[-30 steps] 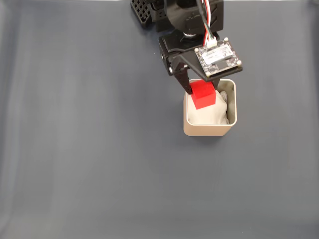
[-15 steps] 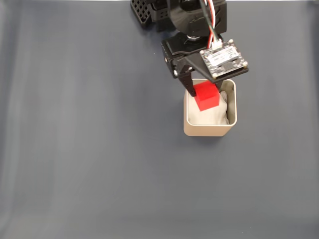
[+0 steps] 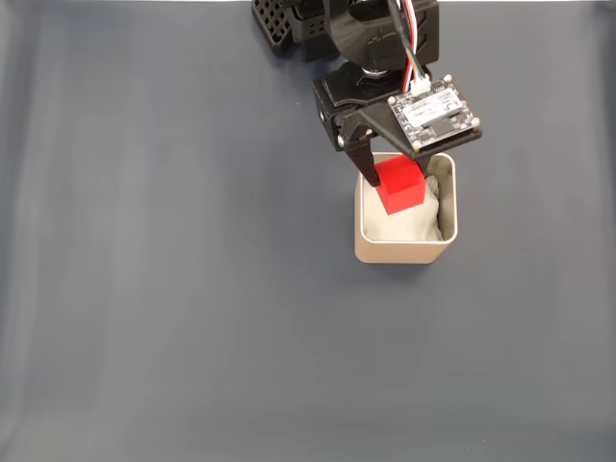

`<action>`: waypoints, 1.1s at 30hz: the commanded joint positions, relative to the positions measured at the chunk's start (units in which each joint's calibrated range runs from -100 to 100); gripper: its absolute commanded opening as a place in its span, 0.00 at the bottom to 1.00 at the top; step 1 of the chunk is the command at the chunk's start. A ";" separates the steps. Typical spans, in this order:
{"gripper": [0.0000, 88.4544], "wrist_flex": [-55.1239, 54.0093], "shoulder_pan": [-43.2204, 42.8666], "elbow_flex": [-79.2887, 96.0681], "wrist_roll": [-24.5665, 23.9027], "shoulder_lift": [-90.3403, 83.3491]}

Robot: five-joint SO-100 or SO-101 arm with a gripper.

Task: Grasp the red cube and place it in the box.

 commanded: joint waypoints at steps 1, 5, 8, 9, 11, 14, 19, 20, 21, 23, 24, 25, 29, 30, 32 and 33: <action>0.20 -0.57 -0.11 -1.15 -0.54 -0.47; 0.38 0.09 0.96 -1.42 -0.05 -0.73; 0.47 0.01 1.24 -1.79 0.88 -0.90; 0.50 -0.07 1.24 -1.97 1.07 -0.90; 0.53 -0.32 1.17 -2.43 1.56 -0.90; 0.57 -0.40 1.31 -2.79 2.39 -0.90; 0.61 -1.47 1.81 -2.79 3.32 -1.08; 0.62 -1.96 1.88 -2.79 3.22 -1.08; 0.62 -2.29 1.88 -2.79 3.22 -1.08; 0.63 -2.45 1.88 -2.79 3.17 -1.08; 0.63 -2.62 1.88 -2.79 3.13 -1.08; 0.63 -2.70 1.88 -2.79 3.08 -0.99; 0.63 -2.95 1.88 -2.70 2.83 -0.99; 0.63 -3.11 1.88 -2.70 2.69 -0.99; 0.63 -3.52 1.88 -2.70 2.54 -0.99; 0.63 -3.52 1.88 -2.70 2.49 -0.99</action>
